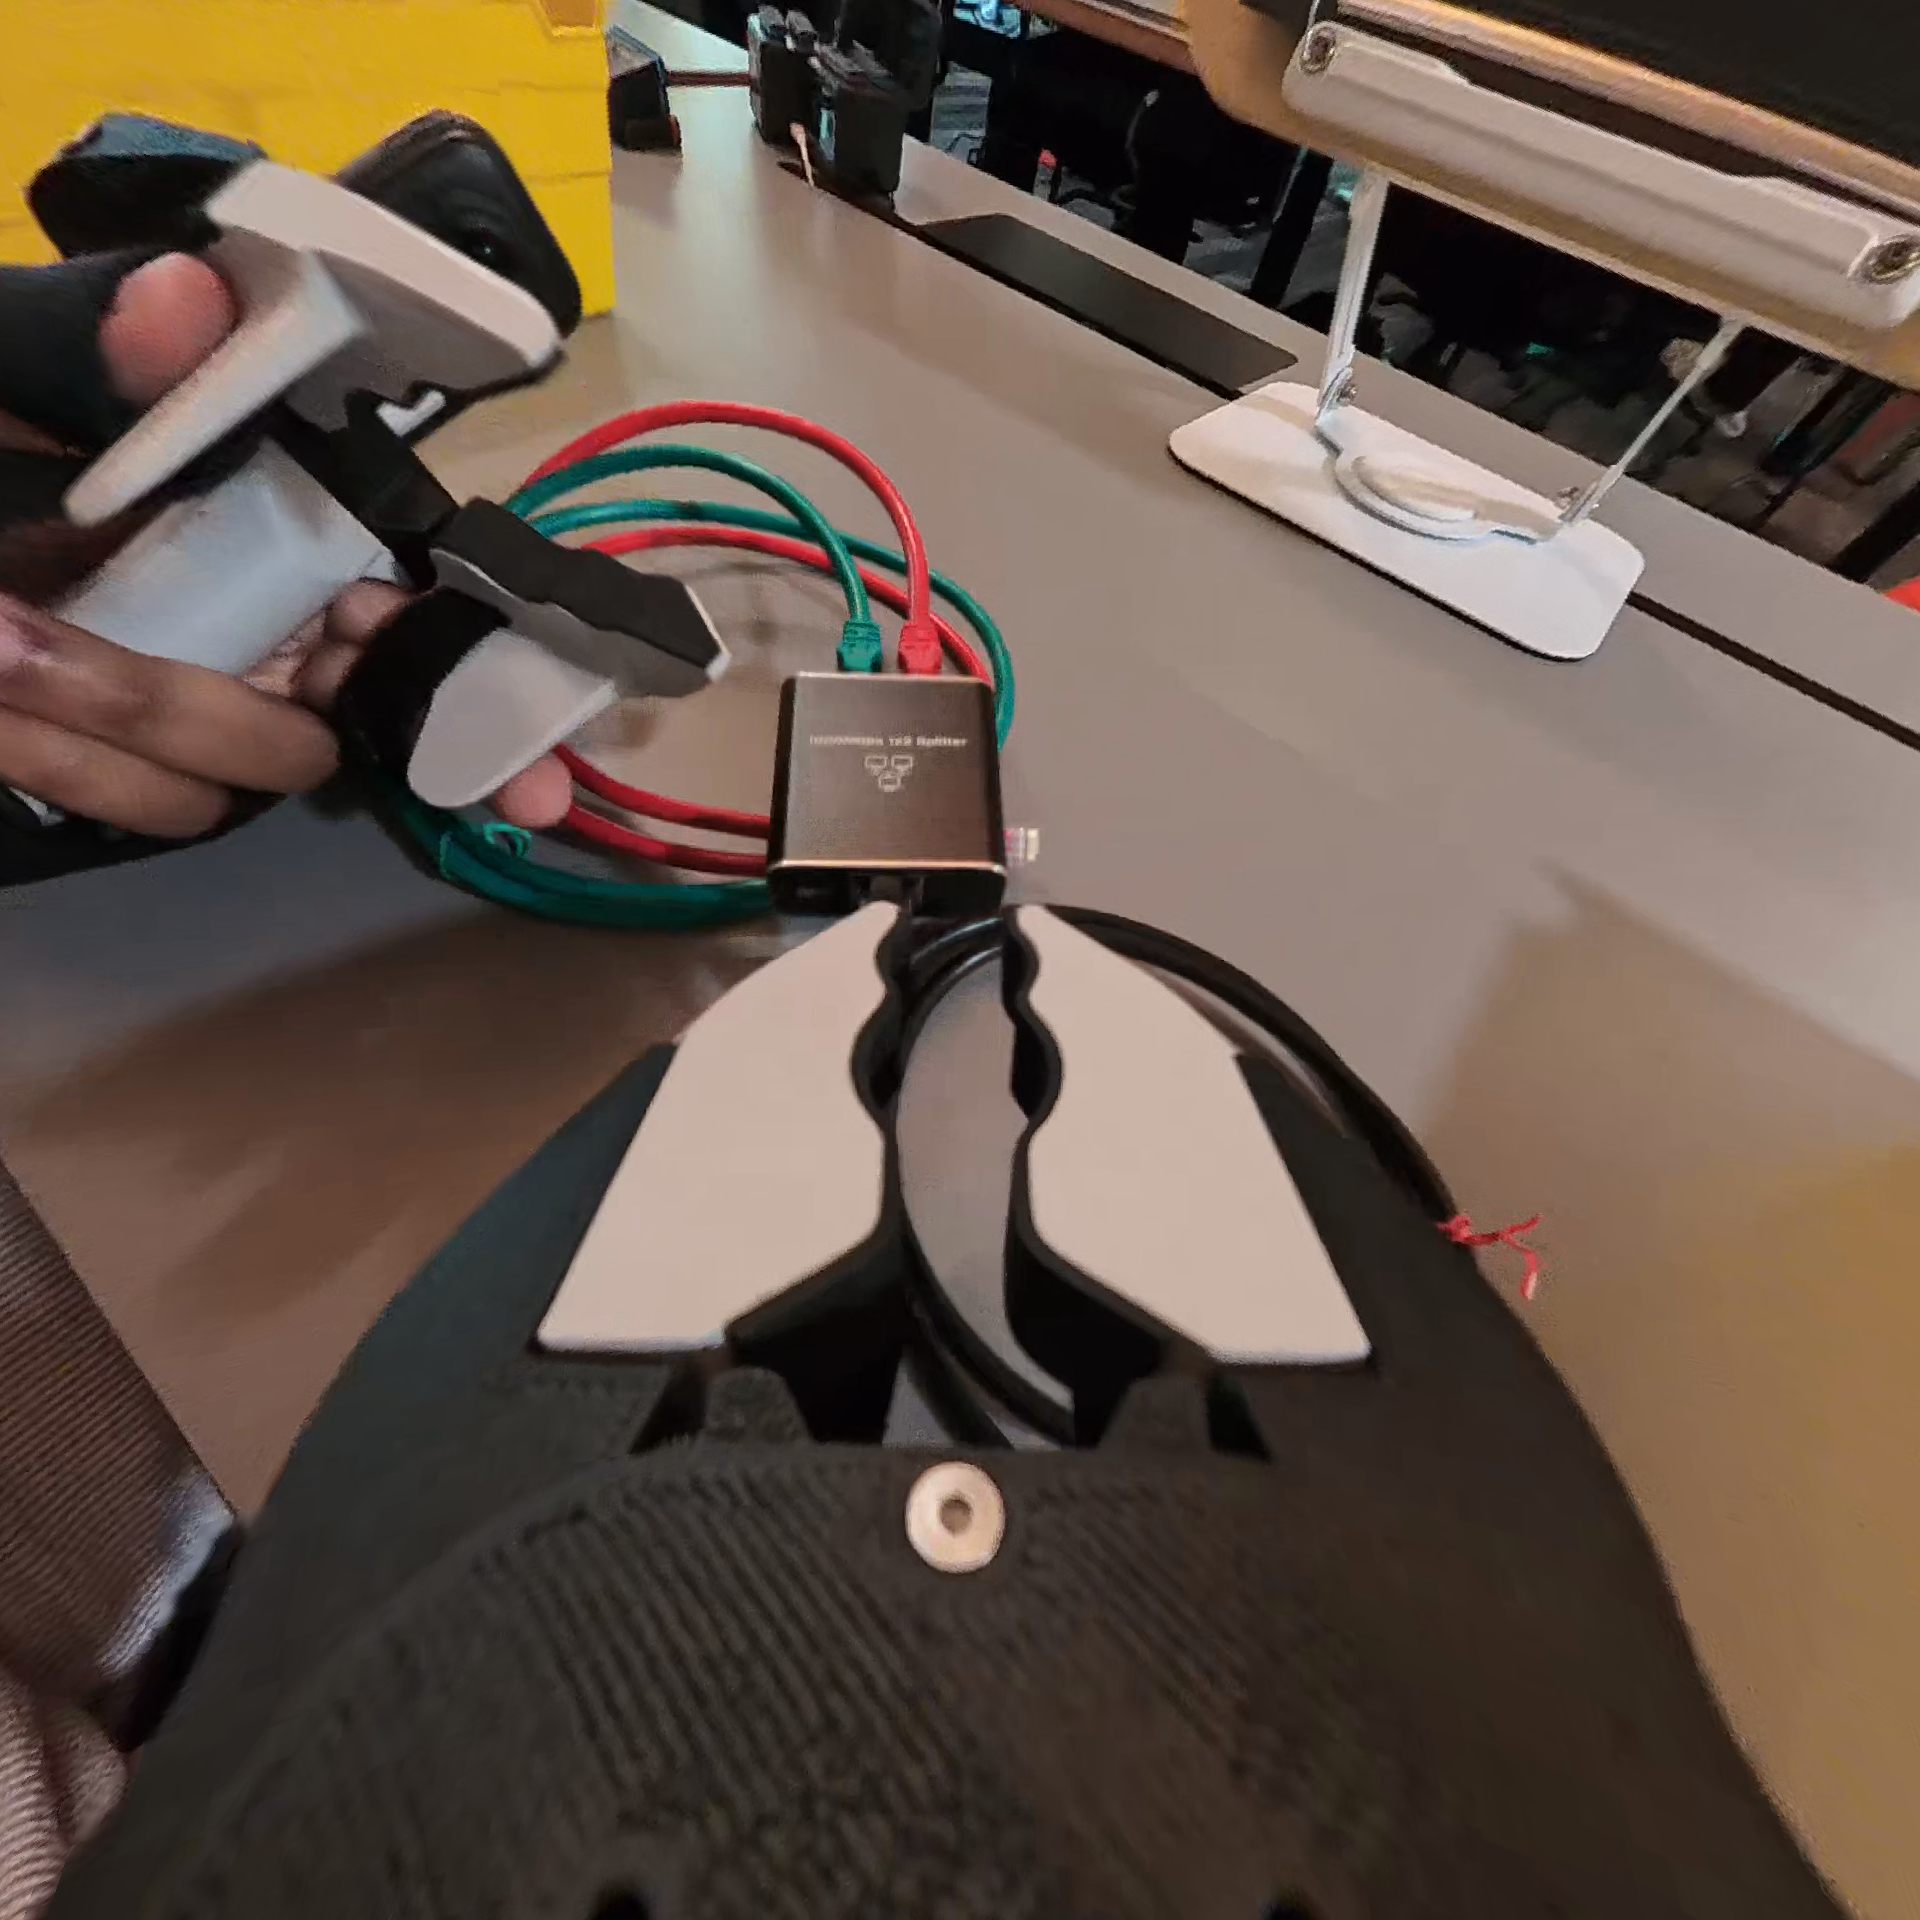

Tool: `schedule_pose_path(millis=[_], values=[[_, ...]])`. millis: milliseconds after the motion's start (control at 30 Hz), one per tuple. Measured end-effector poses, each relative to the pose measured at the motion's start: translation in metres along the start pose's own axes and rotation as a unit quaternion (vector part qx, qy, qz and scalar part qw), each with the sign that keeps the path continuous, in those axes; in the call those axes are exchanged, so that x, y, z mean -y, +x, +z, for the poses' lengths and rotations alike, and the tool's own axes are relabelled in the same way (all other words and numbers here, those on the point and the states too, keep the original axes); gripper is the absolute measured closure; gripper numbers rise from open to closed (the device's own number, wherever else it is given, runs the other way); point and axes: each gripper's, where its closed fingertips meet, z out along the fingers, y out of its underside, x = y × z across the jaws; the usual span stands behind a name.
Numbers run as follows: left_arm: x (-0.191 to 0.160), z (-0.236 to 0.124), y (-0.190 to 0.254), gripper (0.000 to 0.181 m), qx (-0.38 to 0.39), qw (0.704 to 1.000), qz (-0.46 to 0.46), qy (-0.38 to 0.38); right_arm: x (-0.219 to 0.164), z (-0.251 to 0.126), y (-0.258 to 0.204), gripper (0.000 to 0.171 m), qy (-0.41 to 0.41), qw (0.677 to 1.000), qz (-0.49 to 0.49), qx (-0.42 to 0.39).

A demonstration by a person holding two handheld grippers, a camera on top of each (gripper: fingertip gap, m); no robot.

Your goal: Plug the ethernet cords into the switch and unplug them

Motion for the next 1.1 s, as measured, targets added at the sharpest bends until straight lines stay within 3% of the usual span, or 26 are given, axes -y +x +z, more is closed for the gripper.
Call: schedule_pose_path(millis=[267, 633, 767, 900, 967, 1100], values=[[0.004, -0.001, 0.033, 0.136, -0.040, 0.993, 0.108, 0.020, 0.009, -0.013, 0.011, 0.138, 0.037, 0.994, 0.101, 0.027], [0.010, -0.012, 0.032, 0.131, -0.006, 0.987, 0.157, 0.040, 0.016, -0.021, 0.003, 0.135, 0.060, 0.977, 0.184, 0.087], [0.005, -0.011, 0.018, 0.128, 0.075, 0.971, 0.227, 0.008, 0.018, -0.026, 0.003, 0.135, 0.068, 0.969, 0.213, 0.108], [-0.010, -0.009, -0.009, 0.122, 0.219, 0.908, 0.348, -0.086, 0.015, -0.022, 0.003, 0.133, 0.059, 0.963, 0.227, 0.131], [-0.010, -0.006, -0.017, 0.117, 0.252, 0.893, 0.358, -0.100, 0.011, -0.017, 0.006, 0.132, 0.049, 0.968, 0.210, 0.127], [-0.013, -0.009, -0.033, 0.111, 0.304, 0.893, 0.316, -0.102, 0.012, -0.011, 0.013, 0.131, 0.046, 0.971, 0.197, 0.125]])
